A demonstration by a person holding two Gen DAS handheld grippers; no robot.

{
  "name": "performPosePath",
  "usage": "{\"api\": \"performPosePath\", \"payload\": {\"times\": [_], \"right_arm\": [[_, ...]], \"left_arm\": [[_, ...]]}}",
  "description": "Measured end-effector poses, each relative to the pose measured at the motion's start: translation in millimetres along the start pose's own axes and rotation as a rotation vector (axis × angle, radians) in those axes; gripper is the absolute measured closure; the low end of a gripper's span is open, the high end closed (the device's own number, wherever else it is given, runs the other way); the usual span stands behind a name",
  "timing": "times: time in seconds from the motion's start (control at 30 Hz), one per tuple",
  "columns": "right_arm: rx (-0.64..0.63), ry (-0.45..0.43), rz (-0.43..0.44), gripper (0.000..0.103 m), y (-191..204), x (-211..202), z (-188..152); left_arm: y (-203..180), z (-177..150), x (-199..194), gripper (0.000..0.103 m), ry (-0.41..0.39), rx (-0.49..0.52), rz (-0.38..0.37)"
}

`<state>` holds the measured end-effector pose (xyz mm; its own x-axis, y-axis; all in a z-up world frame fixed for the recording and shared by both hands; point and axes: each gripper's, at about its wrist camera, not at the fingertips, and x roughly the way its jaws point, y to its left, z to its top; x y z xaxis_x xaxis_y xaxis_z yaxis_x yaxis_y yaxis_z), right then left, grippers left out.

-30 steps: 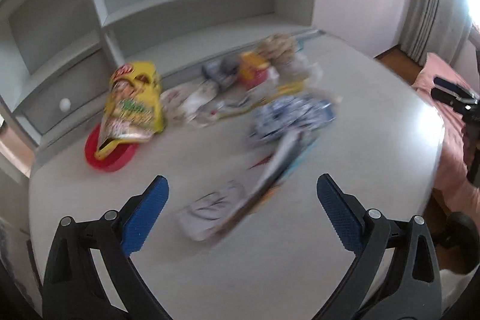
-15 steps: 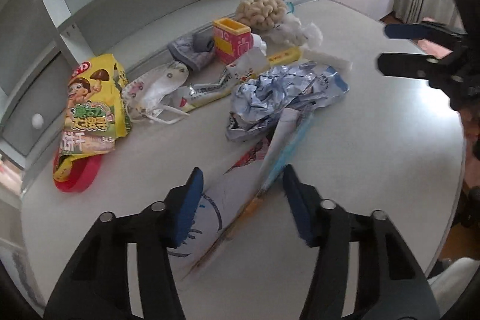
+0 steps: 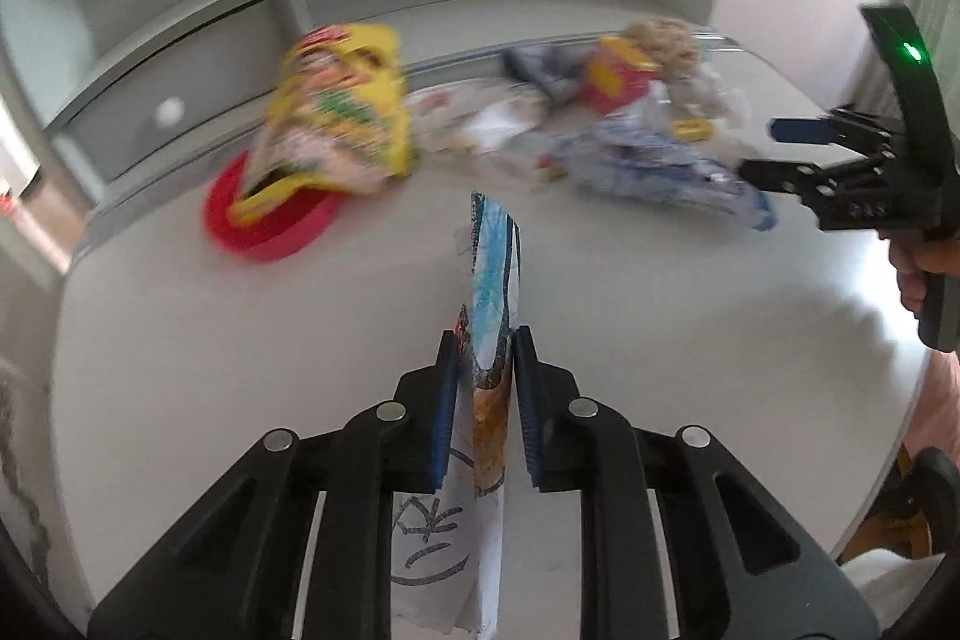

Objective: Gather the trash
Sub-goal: 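Grasp the clear plastic ring with the right tool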

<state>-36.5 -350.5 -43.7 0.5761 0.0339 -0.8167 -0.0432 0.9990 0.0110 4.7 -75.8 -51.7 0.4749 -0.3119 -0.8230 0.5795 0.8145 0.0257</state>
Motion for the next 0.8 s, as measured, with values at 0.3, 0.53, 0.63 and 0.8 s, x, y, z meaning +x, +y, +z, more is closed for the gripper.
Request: {"api": "performPosePath", "payload": {"times": [0.3,0.53,0.63,0.8], "right_arm": [[-0.035,-0.039,0.044,0.059,6.8,0.1,-6.0],[-0.022,-0.056,0.018,0.061,9.8,-4.3,-6.9],[0.023,-0.089,0.008,0.062,0.6,-13.5,-7.2],[0.068,-0.092,-0.002,0.062,-14.1,-19.5,-12.7]], "left_arm": [[20.2,-5.7,10.9,0.054,0.009,-0.063,0.057],[8.2,-6.5,9.3,0.079,-0.007,-0.048,0.047],[9.8,-6.4,5.7,0.079,-0.008,-0.057,0.047],[10.0,-3.1,-1.1,0.079,-0.021,-0.058,0.058]]}}
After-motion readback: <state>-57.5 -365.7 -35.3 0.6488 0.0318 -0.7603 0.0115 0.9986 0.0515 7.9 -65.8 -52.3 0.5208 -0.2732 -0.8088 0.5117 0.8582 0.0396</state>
